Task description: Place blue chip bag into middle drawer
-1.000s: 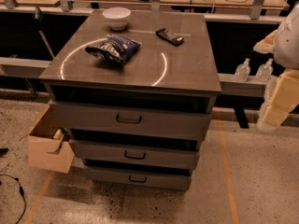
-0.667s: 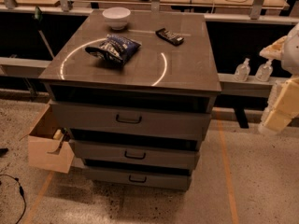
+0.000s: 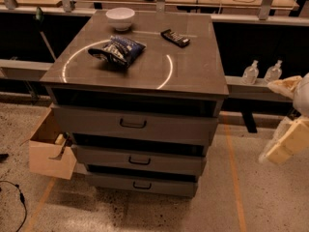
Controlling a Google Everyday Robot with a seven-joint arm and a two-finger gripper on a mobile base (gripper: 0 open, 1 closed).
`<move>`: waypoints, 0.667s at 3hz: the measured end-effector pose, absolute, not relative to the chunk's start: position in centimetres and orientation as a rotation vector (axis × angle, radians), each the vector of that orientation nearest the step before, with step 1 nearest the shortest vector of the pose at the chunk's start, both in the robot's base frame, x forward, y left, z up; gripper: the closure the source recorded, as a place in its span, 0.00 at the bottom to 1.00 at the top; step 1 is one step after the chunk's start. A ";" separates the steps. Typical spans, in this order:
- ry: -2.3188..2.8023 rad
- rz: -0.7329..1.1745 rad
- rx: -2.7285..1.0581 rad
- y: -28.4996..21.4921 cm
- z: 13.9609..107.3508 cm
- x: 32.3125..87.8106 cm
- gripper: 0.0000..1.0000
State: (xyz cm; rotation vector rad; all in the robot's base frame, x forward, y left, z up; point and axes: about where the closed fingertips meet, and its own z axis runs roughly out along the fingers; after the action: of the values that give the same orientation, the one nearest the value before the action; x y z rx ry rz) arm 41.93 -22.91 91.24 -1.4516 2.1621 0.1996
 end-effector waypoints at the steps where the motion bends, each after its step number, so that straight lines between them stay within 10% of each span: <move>1: 2.124 0.283 -1.444 -21.6 86.8 40.1 0.00; 2: 2.137 0.334 -1.456 -19.7 80.8 38.0 0.00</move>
Offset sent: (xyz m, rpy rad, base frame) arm -0.0703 0.0561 -0.2001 0.1040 0.1207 0.0477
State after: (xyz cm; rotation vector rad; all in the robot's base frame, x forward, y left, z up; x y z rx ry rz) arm 38.01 -19.74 80.76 -1.4562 2.1368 0.3340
